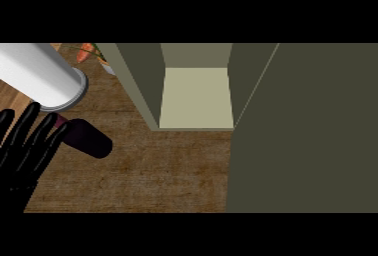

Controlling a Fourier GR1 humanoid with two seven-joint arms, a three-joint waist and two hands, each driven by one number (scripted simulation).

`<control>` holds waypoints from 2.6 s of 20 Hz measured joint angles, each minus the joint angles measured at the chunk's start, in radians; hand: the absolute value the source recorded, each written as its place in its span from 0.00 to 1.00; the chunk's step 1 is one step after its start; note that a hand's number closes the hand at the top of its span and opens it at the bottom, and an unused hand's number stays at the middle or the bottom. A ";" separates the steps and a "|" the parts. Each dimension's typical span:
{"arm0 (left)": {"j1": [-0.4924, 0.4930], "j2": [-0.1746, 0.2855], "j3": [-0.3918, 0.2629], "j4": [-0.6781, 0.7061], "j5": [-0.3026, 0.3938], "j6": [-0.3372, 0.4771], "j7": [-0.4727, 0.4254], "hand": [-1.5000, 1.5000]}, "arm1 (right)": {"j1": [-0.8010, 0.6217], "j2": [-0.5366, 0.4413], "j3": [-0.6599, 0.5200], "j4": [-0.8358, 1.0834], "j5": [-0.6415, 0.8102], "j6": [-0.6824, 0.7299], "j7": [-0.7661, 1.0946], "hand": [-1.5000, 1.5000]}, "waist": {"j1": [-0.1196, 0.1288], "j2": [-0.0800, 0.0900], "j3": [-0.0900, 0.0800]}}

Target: Pick up the wine, place it into the cabinet and close the cabinet

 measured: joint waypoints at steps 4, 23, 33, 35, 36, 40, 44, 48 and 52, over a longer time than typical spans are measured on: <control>0.001 0.004 0.035 -0.023 0.018 0.027 0.042 0.00 | -0.019 0.015 0.030 -0.019 0.023 -0.018 0.038 0.00 | 0.000 0.000 0.000; -0.055 0.090 0.300 0.039 0.126 0.022 0.120 0.00 | -0.101 0.015 -0.003 -0.058 0.064 -0.043 0.152 0.00 | -0.001 0.000 0.000; -0.069 0.131 0.386 0.216 0.155 -0.073 0.092 0.00 | -0.080 0.031 0.013 -0.069 0.085 -0.037 0.150 0.00 | -0.004 0.000 0.000; -0.077 0.132 0.391 0.274 0.155 -0.101 0.075 0.00 | -0.081 0.040 0.034 -0.071 0.088 -0.043 0.157 0.00 | -0.005 0.000 0.000; -0.092 0.141 0.395 0.305 0.155 -0.107 0.074 0.00 | -0.080 0.039 0.032 -0.071 0.089 -0.039 0.156 0.00 | -0.006 0.000 0.000; -0.110 0.157 0.400 0.416 0.147 -0.166 0.052 0.00 | -0.094 0.042 0.036 -0.071 0.092 -0.042 0.171 0.00 | -0.006 0.001 0.000; -0.109 0.142 0.381 0.480 0.103 -0.198 0.021 0.00 | -0.134 0.039 0.030 -0.072 0.093 -0.053 0.214 0.00 | -0.006 0.001 0.000; -0.127 0.127 0.369 0.577 0.052 -0.244 -0.046 0.00 | -0.164 0.039 0.026 -0.068 0.096 -0.058 0.237 0.00 | -0.006 0.001 0.000; -0.127 0.113 0.369 0.650 -0.003 -0.276 -0.118 0.00 | -0.138 0.035 0.019 -0.074 0.095 -0.043 0.225 0.00 | -0.008 0.001 0.000</control>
